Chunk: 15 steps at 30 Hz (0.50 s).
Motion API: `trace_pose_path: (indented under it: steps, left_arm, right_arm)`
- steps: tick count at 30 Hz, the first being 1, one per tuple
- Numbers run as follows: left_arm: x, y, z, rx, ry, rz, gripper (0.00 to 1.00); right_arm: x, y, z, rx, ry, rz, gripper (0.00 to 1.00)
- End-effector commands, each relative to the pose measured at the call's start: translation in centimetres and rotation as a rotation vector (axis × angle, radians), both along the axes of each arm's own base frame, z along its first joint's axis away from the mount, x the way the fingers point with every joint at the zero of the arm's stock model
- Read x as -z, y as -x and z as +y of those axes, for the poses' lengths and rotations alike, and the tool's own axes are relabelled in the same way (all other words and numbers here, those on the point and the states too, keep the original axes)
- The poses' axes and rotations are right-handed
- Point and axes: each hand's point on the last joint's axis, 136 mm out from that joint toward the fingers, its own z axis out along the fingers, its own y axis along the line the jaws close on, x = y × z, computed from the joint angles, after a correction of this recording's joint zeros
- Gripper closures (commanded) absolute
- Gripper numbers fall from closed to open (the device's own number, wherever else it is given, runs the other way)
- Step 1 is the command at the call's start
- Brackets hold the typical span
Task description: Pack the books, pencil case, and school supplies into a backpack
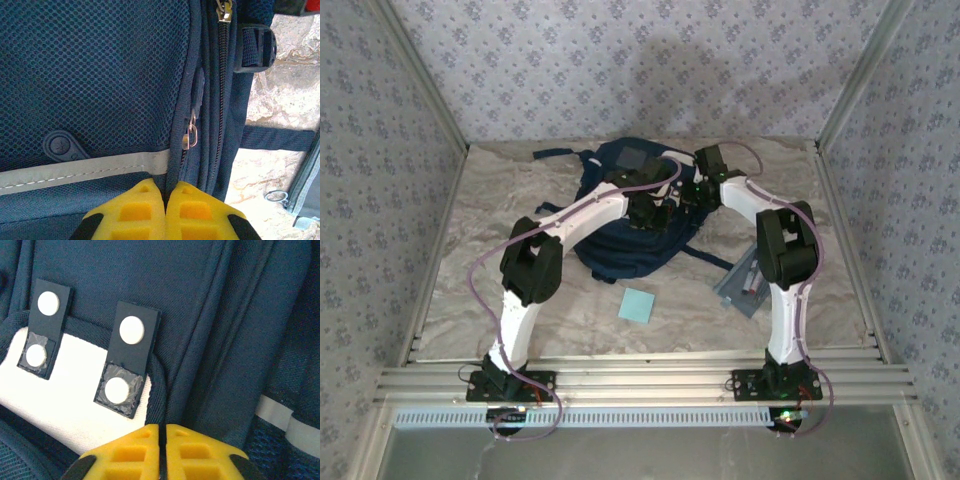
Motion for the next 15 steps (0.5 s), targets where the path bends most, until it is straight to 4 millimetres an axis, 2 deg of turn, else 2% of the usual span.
trace_pose_path:
  steps: [1, 7, 8, 12, 15]
  left_arm:
    - [-3.6, -0.8, -1.0, -0.015, 0.080, -0.071, 1.00]
    - [-2.6, -1.9, -1.2, -0.031, 0.075, -0.065, 1.00]
    - [-3.5, -2.5, -1.6, -0.033, 0.094, -0.084, 1.00]
    - [-3.7, -3.2, -2.1, -0.029, 0.098, -0.092, 1.00]
    - [-3.8, -3.2, -2.3, -0.024, 0.102, -0.090, 1.00]
  right_arm:
    - [-0.8, 0.3, -0.1, -0.031, -0.007, -0.007, 0.98]
    - [-3.4, 3.3, 0.0, -0.060, -0.054, -0.037, 1.00]
    - [-3.5, 4.0, -0.1, -0.062, -0.057, -0.037, 1.00]
    - [-3.8, 6.3, 0.0, -0.076, -0.067, -0.040, 1.00]
    - [-3.9, 6.3, -0.3, -0.081, -0.046, -0.061, 1.00]
